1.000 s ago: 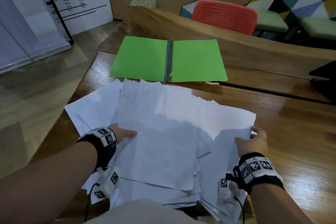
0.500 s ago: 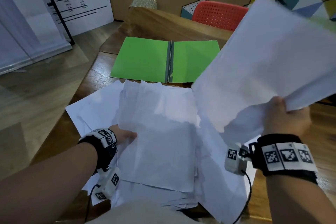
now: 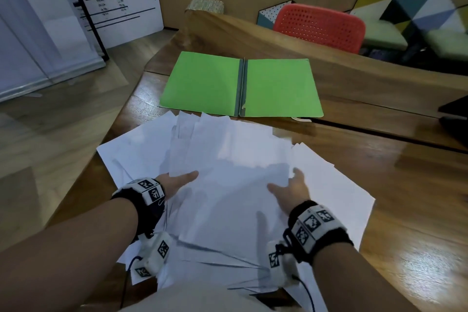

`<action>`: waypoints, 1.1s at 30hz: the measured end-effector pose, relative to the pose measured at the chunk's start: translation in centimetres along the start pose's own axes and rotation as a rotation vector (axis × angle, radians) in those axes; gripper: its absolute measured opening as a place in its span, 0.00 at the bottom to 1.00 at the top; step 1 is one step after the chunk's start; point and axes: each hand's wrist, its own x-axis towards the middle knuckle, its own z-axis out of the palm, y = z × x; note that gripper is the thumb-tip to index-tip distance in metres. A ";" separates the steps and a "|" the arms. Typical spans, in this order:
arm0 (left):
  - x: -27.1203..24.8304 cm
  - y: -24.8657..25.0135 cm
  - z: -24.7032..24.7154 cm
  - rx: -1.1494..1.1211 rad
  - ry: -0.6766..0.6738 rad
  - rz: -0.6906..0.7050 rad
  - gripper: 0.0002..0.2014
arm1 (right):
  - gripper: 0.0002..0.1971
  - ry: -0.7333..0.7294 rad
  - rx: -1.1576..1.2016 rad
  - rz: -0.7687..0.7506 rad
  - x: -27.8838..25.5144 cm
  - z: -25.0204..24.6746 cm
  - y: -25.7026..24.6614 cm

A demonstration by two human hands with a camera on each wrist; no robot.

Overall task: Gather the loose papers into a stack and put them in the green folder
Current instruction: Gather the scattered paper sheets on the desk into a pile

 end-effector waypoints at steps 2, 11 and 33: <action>0.3 -0.4 0.0 0.013 0.004 0.033 0.55 | 0.33 -0.163 -0.126 -0.036 0.3 1.6 1.1; -1.8 0.6 0.0 0.068 0.023 0.038 0.26 | 0.41 0.325 -0.262 0.495 2.0 -7.1 5.8; -3.2 0.6 0.4 0.050 0.043 0.095 0.23 | 0.14 0.490 -0.016 -0.152 -2.2 -13.8 -2.3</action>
